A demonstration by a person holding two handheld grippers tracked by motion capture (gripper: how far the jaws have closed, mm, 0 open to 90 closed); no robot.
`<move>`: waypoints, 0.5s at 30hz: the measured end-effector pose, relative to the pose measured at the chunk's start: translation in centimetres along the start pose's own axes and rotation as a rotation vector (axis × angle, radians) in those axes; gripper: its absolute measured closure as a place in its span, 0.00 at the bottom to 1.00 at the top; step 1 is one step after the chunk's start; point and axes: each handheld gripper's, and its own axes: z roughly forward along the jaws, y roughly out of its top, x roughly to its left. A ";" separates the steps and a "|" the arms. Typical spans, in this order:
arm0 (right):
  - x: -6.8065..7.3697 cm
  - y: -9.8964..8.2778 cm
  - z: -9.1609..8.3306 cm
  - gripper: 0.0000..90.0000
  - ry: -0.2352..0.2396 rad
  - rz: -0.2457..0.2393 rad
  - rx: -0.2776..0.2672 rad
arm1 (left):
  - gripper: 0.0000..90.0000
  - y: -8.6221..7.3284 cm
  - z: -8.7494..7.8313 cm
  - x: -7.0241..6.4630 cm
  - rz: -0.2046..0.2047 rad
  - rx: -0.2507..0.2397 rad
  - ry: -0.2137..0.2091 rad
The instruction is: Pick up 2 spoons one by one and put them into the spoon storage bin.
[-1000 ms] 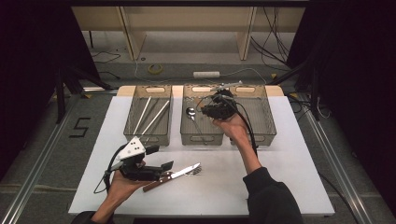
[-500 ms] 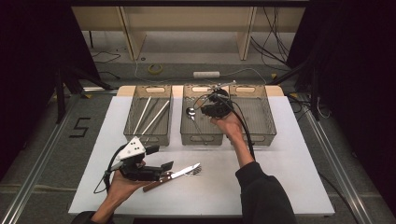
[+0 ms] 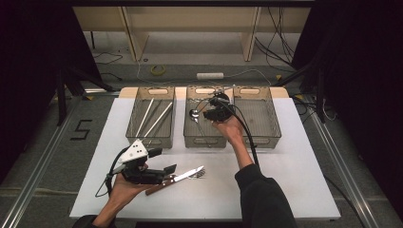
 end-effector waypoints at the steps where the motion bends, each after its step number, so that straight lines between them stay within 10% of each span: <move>1: 0.1 -0.1 0.1 0.88 -0.002 -0.006 0.004 | 0.20 0.0 0.0 0.0 0.000 0.001 0.001; 15: 0.7 -0.7 1.4 0.87 -0.006 -0.021 0.043 | 0.20 0.0 0.0 -0.1 0.000 0.000 -0.001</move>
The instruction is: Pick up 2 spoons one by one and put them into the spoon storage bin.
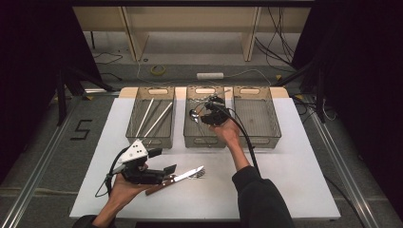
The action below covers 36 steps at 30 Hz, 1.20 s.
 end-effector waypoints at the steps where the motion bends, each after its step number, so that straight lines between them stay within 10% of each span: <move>1: 0.0 0.0 0.1 0.87 0.003 0.001 -0.001 | 0.21 0.0 0.0 0.0 0.001 0.001 0.000; 18: -0.2 -0.7 0.7 0.86 0.009 0.011 0.041 | 0.21 0.0 0.1 0.0 0.002 0.000 -0.001; 36: -0.2 -1.2 -2.1 0.58 0.107 -0.023 -0.031 | 0.21 0.0 0.1 0.0 0.002 0.015 -0.006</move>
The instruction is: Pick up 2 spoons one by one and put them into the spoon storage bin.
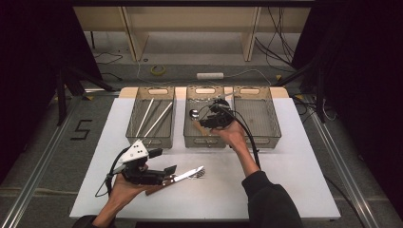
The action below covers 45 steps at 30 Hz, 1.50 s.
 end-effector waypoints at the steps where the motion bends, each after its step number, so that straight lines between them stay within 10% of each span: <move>1: 0.1 -0.1 -0.3 0.57 0.006 -0.007 -0.003 | 0.21 0.0 0.0 0.0 -0.001 0.001 0.001; 16: 2.7 -4.4 -4.6 0.47 0.128 -0.114 -0.084 | 0.21 0.5 0.2 0.0 -0.016 0.036 -0.008; 45: 3.0 -12.4 -9.7 0.41 0.207 -0.108 -0.195 | 0.20 0.9 0.6 -0.1 -0.004 0.205 -0.008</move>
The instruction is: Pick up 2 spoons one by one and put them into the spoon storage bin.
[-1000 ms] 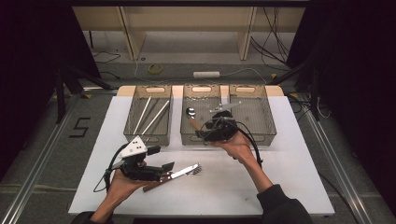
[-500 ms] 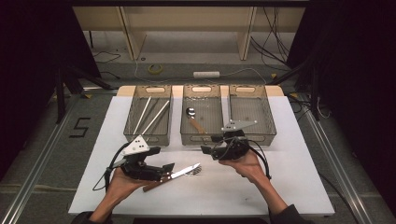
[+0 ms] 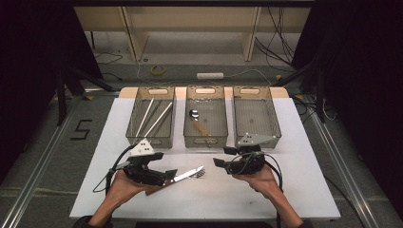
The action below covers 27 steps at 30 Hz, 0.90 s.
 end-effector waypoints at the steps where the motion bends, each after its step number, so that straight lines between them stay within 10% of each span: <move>1: 0.0 -0.2 -0.1 0.41 0.001 0.001 -0.002 | 0.20 0.0 0.0 0.0 0.003 0.011 0.001; 27: 0.0 -3.2 -2.1 0.37 -0.008 0.016 0.031 | 0.24 -0.7 1.3 -0.2 0.036 0.288 0.020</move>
